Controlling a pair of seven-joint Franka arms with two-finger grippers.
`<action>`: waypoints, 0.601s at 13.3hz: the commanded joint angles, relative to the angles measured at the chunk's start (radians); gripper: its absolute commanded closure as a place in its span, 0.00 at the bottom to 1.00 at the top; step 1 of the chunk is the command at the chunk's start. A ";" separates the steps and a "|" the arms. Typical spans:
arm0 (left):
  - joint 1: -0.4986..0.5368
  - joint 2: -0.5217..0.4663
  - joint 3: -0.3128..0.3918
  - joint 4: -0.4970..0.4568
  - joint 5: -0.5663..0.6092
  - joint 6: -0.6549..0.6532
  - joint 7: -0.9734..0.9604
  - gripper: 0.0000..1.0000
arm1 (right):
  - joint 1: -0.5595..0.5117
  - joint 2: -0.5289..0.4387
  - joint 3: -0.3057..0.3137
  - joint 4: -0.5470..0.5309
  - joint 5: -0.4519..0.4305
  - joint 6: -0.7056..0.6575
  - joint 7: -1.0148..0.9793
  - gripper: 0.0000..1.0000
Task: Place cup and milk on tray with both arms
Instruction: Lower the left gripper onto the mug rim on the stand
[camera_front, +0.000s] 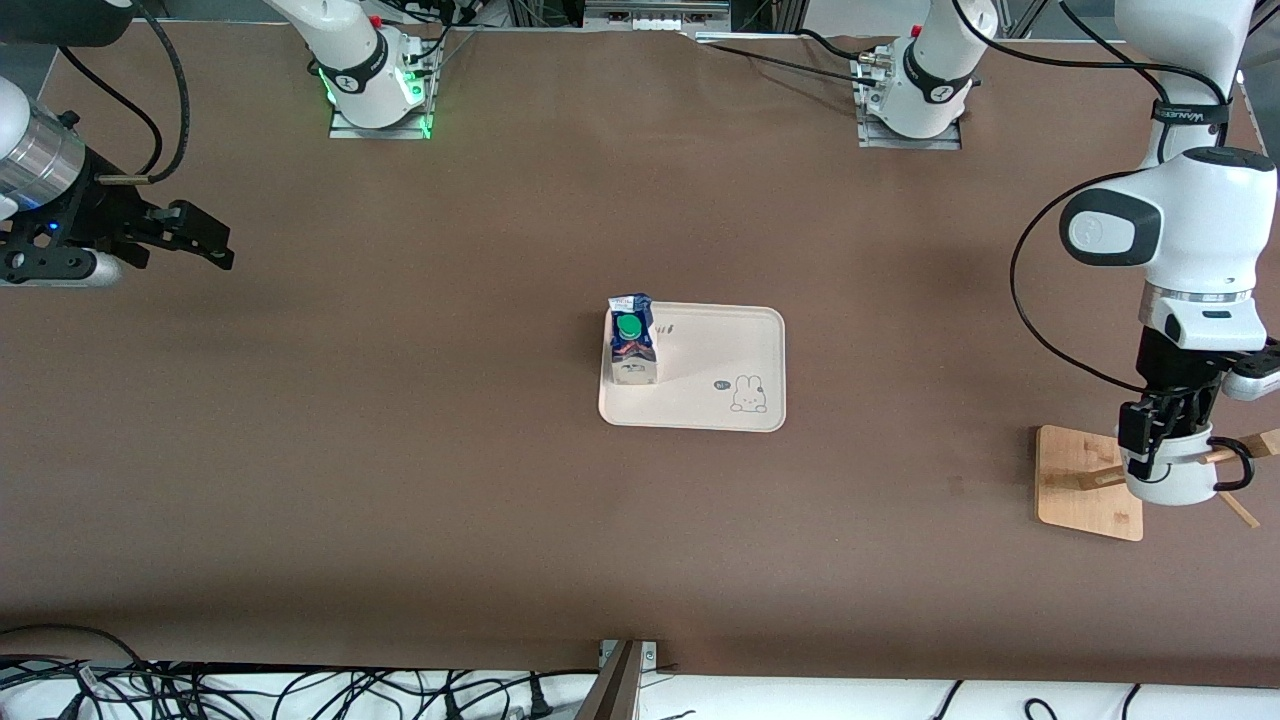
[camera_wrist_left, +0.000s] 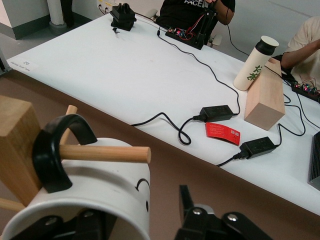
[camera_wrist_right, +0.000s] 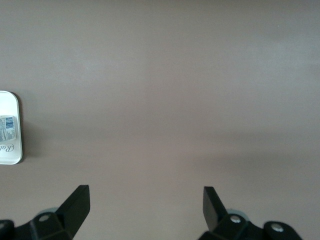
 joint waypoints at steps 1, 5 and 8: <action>-0.006 -0.024 0.000 -0.020 -0.007 0.005 0.023 1.00 | -0.008 0.001 0.007 0.009 -0.012 0.007 -0.004 0.00; -0.009 -0.026 0.000 -0.020 -0.006 0.003 0.026 1.00 | -0.005 0.001 0.007 0.011 -0.013 0.010 -0.004 0.00; -0.009 -0.037 -0.004 -0.022 -0.018 -0.009 0.016 1.00 | -0.007 0.001 0.007 0.009 -0.015 0.031 -0.005 0.00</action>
